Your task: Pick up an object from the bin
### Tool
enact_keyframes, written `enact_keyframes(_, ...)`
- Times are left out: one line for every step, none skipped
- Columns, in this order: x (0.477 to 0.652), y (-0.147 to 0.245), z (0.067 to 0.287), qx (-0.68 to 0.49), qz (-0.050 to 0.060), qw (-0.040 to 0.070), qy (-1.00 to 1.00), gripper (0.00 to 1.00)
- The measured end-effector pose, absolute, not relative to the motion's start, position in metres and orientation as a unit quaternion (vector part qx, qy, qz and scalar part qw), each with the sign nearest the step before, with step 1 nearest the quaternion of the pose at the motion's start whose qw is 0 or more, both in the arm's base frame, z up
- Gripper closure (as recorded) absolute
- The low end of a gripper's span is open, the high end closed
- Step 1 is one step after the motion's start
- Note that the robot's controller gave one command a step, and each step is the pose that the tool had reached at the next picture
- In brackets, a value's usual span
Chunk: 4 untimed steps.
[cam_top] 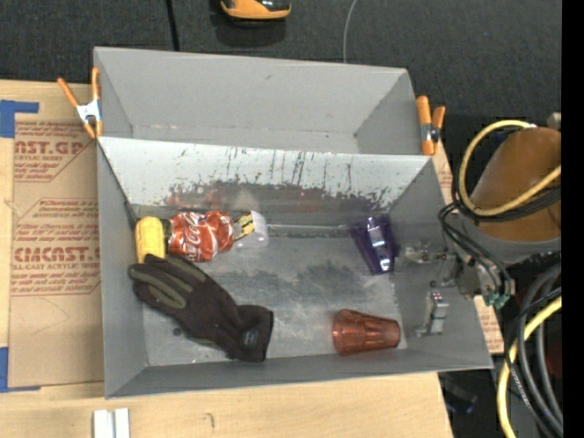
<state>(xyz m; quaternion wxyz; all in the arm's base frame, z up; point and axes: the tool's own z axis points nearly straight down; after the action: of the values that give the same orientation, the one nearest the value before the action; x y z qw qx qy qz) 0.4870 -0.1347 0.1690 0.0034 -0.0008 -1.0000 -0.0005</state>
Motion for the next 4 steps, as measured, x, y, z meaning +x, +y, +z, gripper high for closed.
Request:
enact_keyframes(0.489, -0.134, 0.173, 0.000, 0.000, 0.000, -1.000, 0.00)
enact_keyframes(0.486, -0.121, 0.131, 0.045, 0.001, -0.002, -0.999, 0.00)
enact_keyframes(0.484, -0.093, 0.091, 0.033, 0.000, 0.000, -0.999, 0.00)
enact_keyframes(0.492, -0.088, 0.071, 0.134, 0.000, 0.000, -0.991, 1.00)
